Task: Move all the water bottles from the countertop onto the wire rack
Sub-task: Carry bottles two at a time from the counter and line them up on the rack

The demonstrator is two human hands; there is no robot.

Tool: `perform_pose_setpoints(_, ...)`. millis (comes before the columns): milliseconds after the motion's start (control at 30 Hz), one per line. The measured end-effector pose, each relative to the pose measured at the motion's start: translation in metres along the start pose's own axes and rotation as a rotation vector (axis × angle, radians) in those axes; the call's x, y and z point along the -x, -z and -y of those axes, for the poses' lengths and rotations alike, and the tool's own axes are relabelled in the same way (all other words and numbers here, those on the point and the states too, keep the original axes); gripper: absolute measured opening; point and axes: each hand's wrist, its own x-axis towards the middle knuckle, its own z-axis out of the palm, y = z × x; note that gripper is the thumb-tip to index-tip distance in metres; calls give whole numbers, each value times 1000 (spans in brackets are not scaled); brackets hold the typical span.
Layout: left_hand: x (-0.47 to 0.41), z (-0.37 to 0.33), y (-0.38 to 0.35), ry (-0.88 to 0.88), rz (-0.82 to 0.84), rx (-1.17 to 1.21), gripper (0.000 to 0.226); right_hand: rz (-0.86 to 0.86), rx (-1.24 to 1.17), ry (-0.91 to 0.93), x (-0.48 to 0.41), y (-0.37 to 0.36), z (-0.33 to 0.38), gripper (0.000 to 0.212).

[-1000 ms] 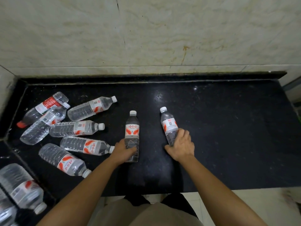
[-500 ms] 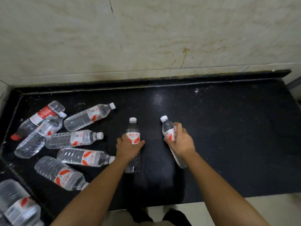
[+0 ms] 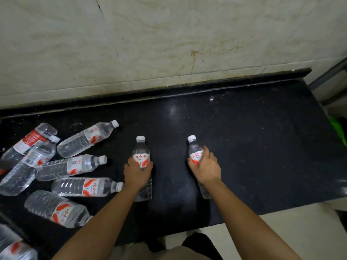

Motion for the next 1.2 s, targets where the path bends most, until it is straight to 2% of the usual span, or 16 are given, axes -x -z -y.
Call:
perform_pose_setpoints(133, 18, -4, 8, -191, -1, 76, 58, -7, -10, 34, 4, 13, 5, 87)
perform_pose_setpoints(200, 25, -17, 16, -313, -5, 109, 59, -69, -106, 37, 8, 24, 7, 84)
perform_pose_setpoints(333, 31, -67, 32, -485, -24, 194, 60, -231, -352, 14, 23, 68, 11, 82)
perform_pose_setpoints(600, 102, -210, 26, -807, 44, 350, 57, -665, -553, -22, 86, 193, -24, 82)
perform_pose_setpoints(733, 179, -267, -1, -980, 125, 362, 73, -852, -636, -60, 126, 247, -74, 82)
perform_pose_setpoints(900, 283, -306, -59, -1183, 226, 333, 74, -1019, -671, -27, 171, 298, -167, 89)
perform_pose_setpoints(1200, 449, -353, -199, -1181, 388, 458, 72, -1150, -691, -38, 236, 366, -372, 90)
